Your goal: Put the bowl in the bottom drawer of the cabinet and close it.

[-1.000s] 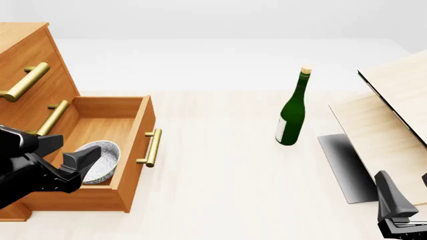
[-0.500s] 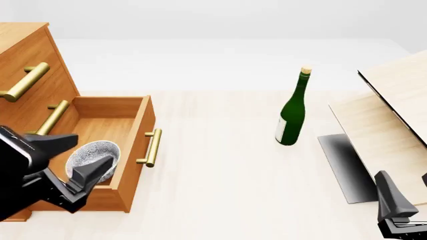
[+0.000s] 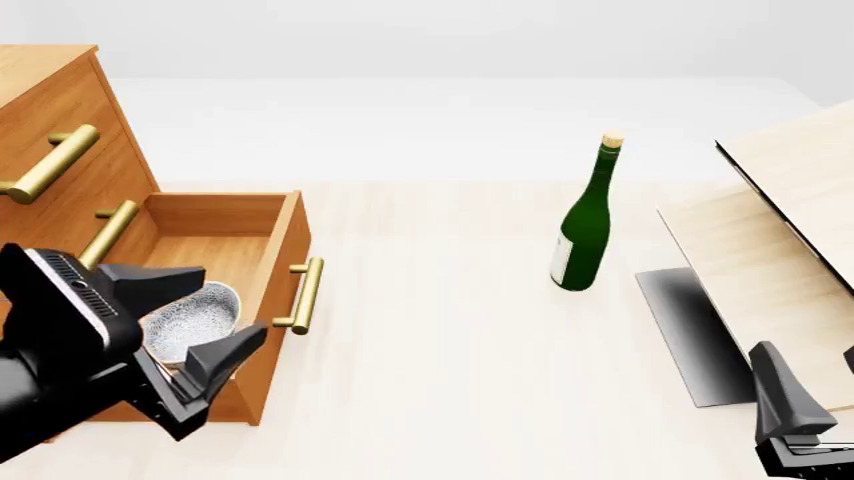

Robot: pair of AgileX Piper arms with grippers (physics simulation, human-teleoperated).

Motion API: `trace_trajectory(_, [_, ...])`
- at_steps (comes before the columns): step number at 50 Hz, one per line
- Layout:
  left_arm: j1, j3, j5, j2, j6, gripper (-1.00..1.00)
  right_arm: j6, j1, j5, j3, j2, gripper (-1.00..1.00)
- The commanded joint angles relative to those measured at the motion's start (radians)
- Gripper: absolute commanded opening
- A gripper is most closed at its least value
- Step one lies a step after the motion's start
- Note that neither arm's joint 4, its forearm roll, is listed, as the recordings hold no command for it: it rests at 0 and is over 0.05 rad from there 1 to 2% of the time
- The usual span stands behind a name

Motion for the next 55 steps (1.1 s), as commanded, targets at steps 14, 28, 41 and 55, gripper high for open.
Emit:
trace_trajectory(14, [-0.106,0.011,-0.167,0.224,-0.01,1.0,0.0,0.0,0.0,0.0,0.0,1.0])
trace_trajectory(28, [-0.179,0.006,-0.24,0.368,-0.036,1.0,0.0,0.0,0.0,0.0,0.0,1.0])
trace_trajectory(41, [-0.224,-0.001,-0.295,0.487,-0.067,1.0,0.0,0.0,0.0,0.0,0.0,1.0])
trace_trajectory(55, [-0.22,0.017,-0.345,0.573,-0.089,1.0,0.0,0.0,0.0,0.0,0.0,1.0])
